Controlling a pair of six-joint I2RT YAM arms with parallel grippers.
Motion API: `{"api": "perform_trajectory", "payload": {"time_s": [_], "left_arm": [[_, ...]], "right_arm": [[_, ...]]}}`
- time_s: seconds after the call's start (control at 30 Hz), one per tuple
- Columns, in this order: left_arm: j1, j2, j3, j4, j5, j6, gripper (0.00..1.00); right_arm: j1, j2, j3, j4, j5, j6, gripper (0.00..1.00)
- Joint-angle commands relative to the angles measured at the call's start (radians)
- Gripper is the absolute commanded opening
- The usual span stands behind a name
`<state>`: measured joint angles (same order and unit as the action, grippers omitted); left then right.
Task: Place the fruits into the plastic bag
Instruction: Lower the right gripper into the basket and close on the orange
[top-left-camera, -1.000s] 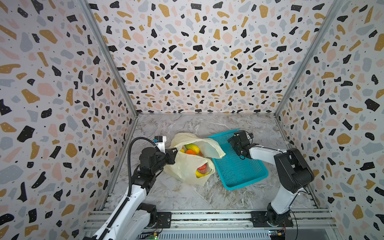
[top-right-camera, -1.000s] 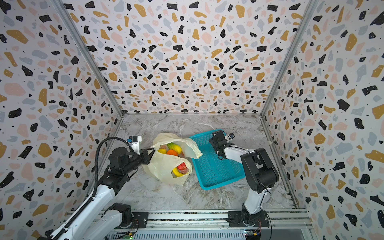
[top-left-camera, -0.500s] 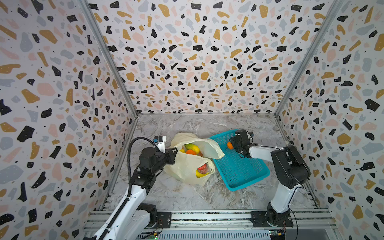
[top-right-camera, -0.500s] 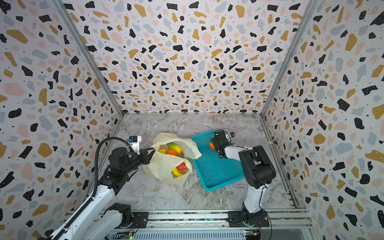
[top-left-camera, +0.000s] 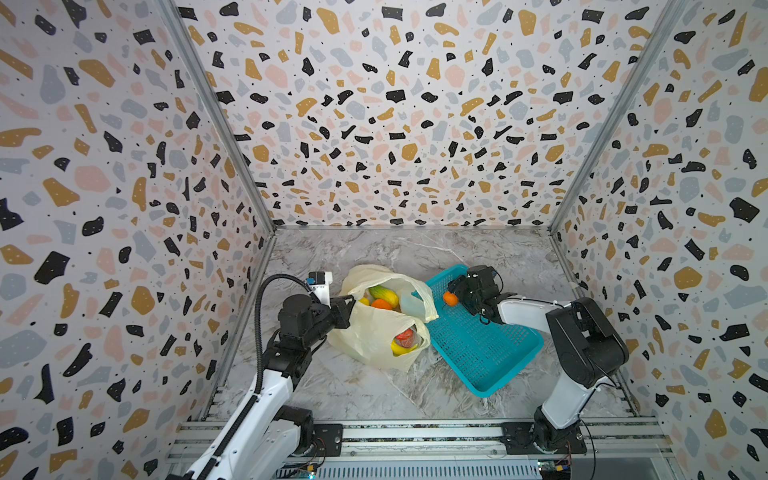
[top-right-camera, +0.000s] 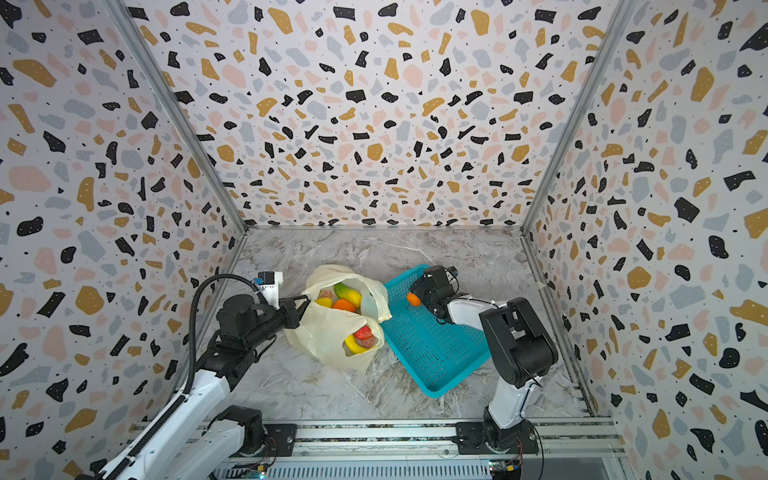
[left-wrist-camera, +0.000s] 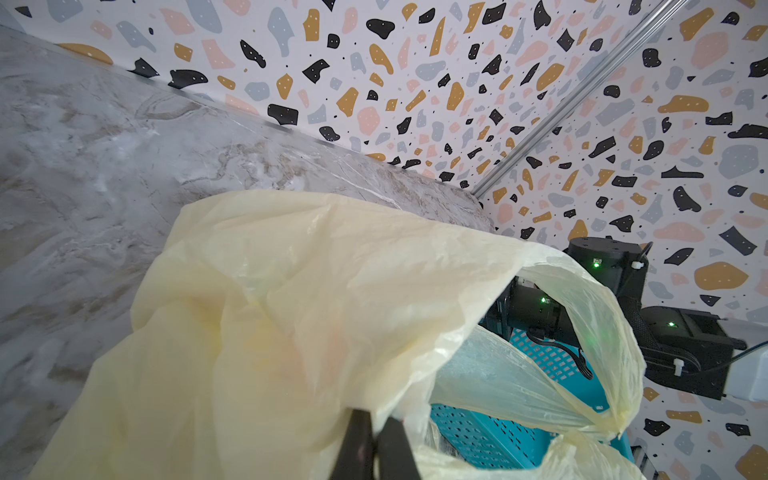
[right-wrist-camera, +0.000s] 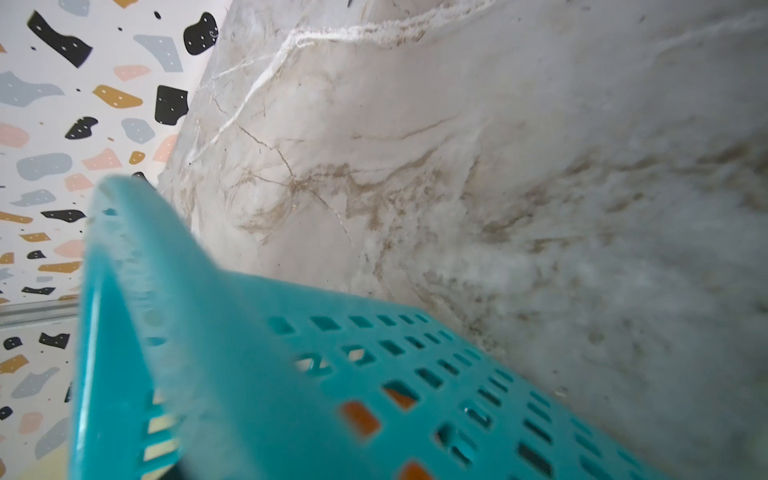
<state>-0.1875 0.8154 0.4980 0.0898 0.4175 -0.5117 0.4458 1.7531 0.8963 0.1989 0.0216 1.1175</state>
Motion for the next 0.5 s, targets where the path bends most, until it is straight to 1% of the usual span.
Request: {"api": "perform_trajectory", "payload": {"time_s": [0.0,0.17,0.33,0.47], "left_arm": [[-0.004,-0.006,-0.005,0.040,0.003,0.010,0.00],[-0.004,-0.004,-0.005,0.038,0.002,0.011,0.00],[-0.004,-0.004,-0.004,0.039,0.002,0.012,0.00],[-0.004,-0.004,-0.006,0.040,0.003,0.010,0.00]], "right_arm": [[0.022,0.001,-0.032,-0.141,-0.026,-0.093,0.81],[0.048,-0.034,-0.043,-0.143,-0.015,-0.150,0.79],[0.089,-0.106,-0.045,-0.178,0.055,-0.224,0.79],[0.126,-0.156,-0.032,-0.220,0.145,-0.287,0.79]]}}
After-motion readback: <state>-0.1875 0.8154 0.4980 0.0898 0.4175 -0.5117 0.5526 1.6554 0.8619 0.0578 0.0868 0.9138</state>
